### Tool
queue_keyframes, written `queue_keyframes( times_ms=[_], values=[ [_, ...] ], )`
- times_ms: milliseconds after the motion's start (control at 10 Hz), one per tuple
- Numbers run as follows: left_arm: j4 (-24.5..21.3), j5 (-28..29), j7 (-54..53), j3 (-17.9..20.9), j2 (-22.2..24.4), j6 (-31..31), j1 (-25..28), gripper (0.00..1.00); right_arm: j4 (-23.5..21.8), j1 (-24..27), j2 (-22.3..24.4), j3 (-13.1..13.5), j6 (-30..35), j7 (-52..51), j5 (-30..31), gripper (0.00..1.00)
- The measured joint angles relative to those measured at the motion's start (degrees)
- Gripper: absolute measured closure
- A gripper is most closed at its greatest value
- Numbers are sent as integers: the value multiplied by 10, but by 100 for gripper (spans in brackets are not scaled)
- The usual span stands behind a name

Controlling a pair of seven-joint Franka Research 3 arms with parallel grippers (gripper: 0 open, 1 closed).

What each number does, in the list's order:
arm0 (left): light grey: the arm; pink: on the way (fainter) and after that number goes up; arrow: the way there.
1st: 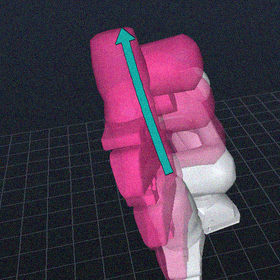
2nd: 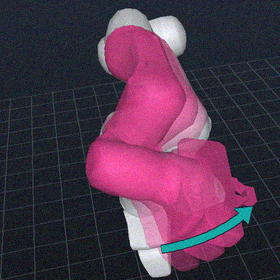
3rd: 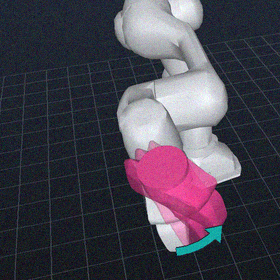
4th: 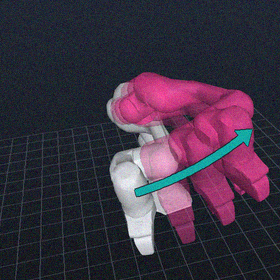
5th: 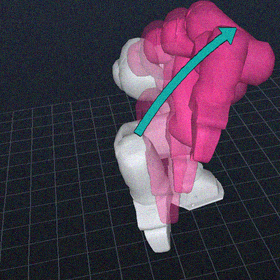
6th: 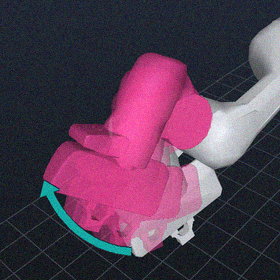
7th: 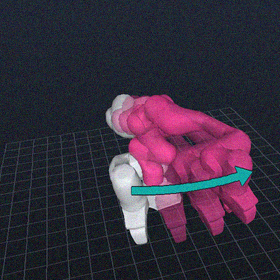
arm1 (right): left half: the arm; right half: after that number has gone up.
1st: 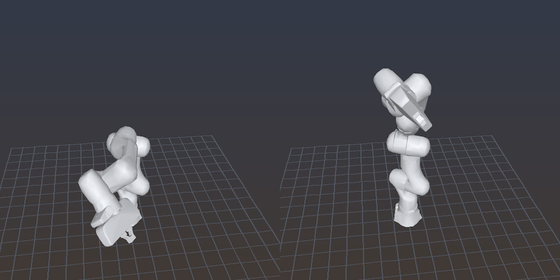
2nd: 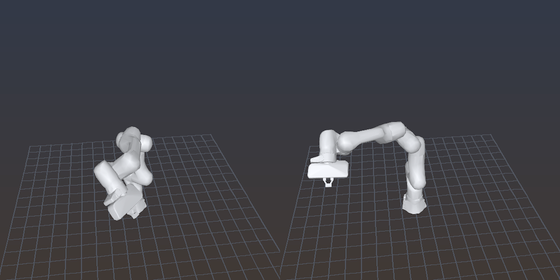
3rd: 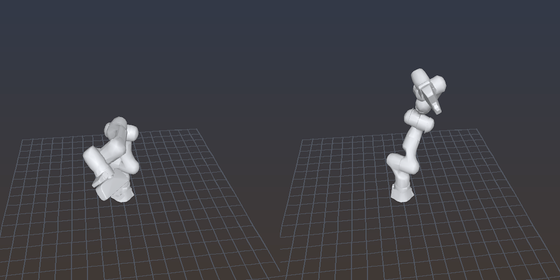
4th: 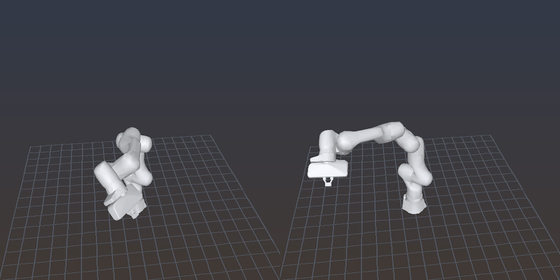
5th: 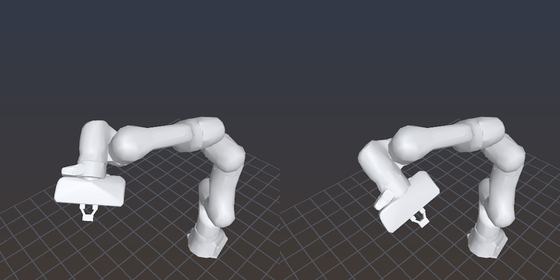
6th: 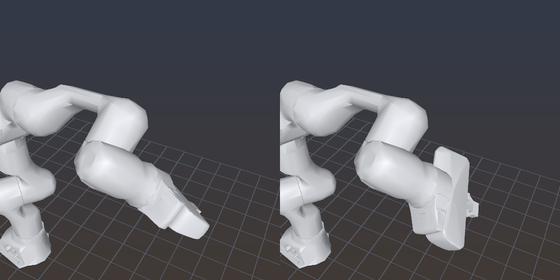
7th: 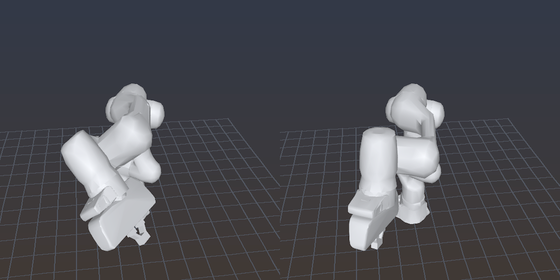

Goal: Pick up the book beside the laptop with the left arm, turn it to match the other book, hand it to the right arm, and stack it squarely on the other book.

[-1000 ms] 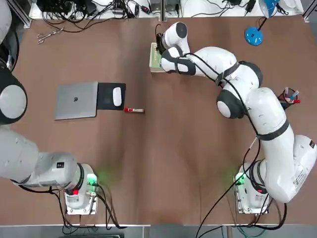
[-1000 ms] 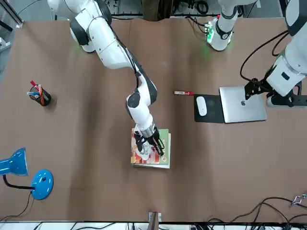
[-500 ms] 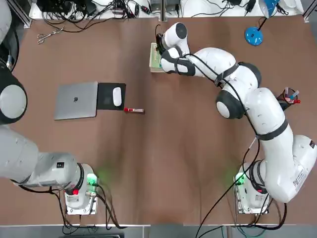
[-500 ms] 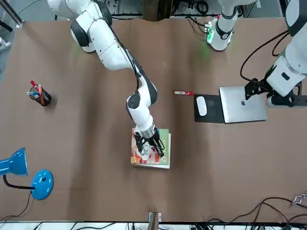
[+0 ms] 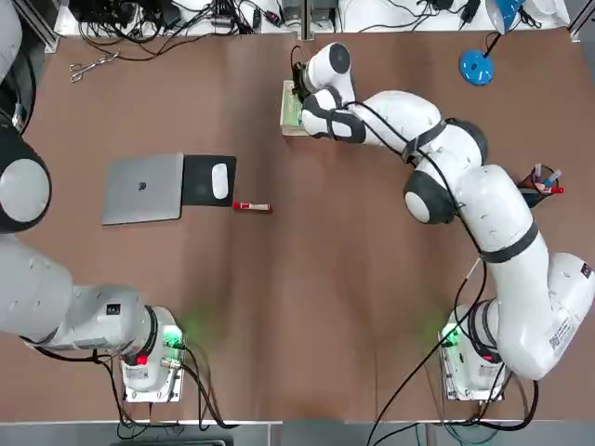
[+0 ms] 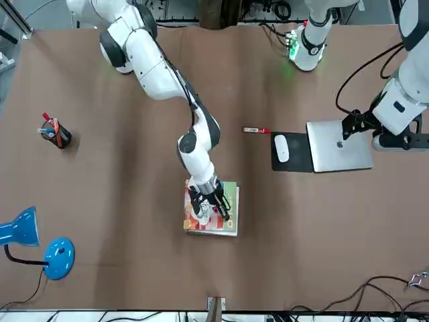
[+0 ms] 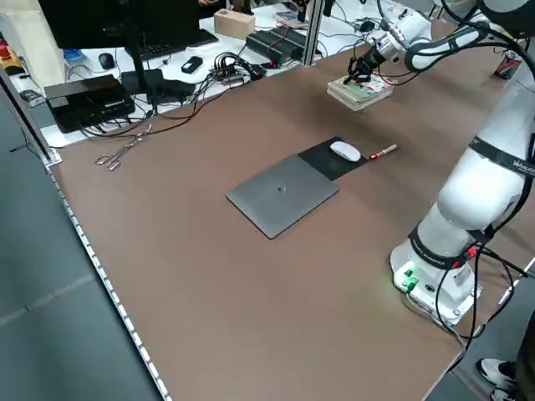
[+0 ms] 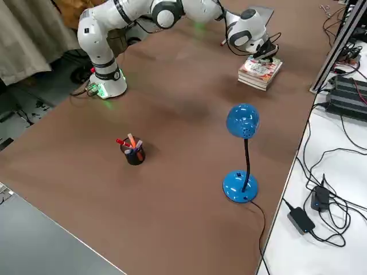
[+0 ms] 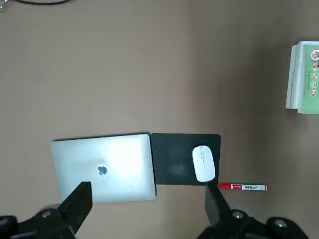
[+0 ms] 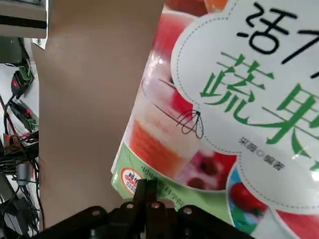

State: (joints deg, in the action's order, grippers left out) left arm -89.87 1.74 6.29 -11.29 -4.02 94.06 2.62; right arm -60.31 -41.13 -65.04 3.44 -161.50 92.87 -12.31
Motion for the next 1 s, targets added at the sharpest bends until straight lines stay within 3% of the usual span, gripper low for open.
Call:
queue_keyframes(
  times_ms=[1000],
  values=[
    [0, 0, -2, 0, 0, 0, -1, 0, 9, 0, -6, 2, 0, -4, 0, 96]
  ],
)
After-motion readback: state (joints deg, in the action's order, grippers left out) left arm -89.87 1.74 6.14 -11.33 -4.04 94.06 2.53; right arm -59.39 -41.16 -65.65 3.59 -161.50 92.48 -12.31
